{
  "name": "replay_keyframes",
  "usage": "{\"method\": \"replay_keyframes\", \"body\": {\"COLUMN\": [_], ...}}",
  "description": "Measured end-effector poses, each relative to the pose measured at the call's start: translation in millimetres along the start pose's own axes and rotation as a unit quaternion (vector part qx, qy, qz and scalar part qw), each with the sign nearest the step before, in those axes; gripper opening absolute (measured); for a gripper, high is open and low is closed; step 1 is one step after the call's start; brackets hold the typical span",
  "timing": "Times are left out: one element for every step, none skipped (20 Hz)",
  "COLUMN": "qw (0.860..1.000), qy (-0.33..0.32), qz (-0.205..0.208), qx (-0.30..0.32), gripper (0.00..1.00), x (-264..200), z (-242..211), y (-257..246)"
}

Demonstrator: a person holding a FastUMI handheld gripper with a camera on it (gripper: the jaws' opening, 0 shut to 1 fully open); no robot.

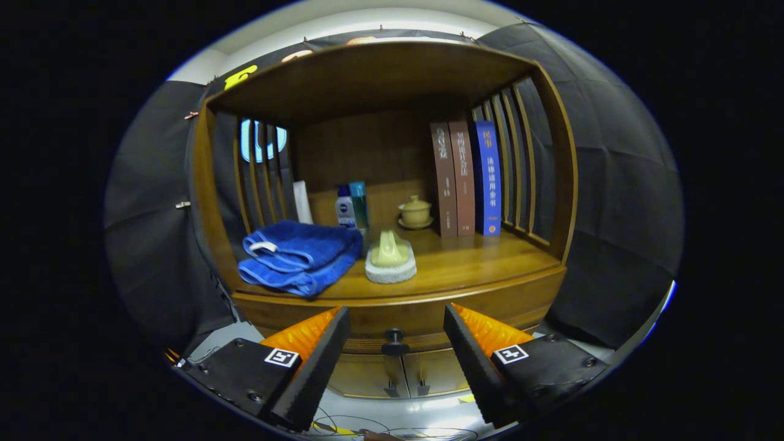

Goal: Pull open the drawer, take out the items inside it, and place them on the countertop above the cabinet.

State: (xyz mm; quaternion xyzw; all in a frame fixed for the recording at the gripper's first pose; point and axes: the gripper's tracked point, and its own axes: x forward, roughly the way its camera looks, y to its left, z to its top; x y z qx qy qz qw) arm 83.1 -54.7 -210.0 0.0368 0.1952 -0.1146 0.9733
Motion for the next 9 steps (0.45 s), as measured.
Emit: {"method": "replay_keyframes", "body": {"qw": [1.000, 1.000, 1.000, 0.999, 0.998, 0.997, 0.996, 0.995, 0.995], "qy": [-0.007, -0.013, -0.024, -0.040, -0.059, -0.074, -0.084, -0.089, -0.096], "qz": [0.004, 0.008, 0.015, 0.019, 0.024, 0.024, 0.027, 0.029, 0.031], "qx": [-0.004, -0.006, -0.007, -0.007, -0.009, -0.013, -0.018, -0.022, -0.027], "gripper": [0.99, 1.00, 0.99, 0.99, 0.99, 0.99, 0.99, 0.99, 0.99], "x": [-11, -22, -32, -42, -51, -59, -69, -77, -86], "z": [17, 34, 51, 71, 88, 105, 119, 129, 142], "y": [4, 8, 13, 17, 20, 22, 26, 29, 32]}}
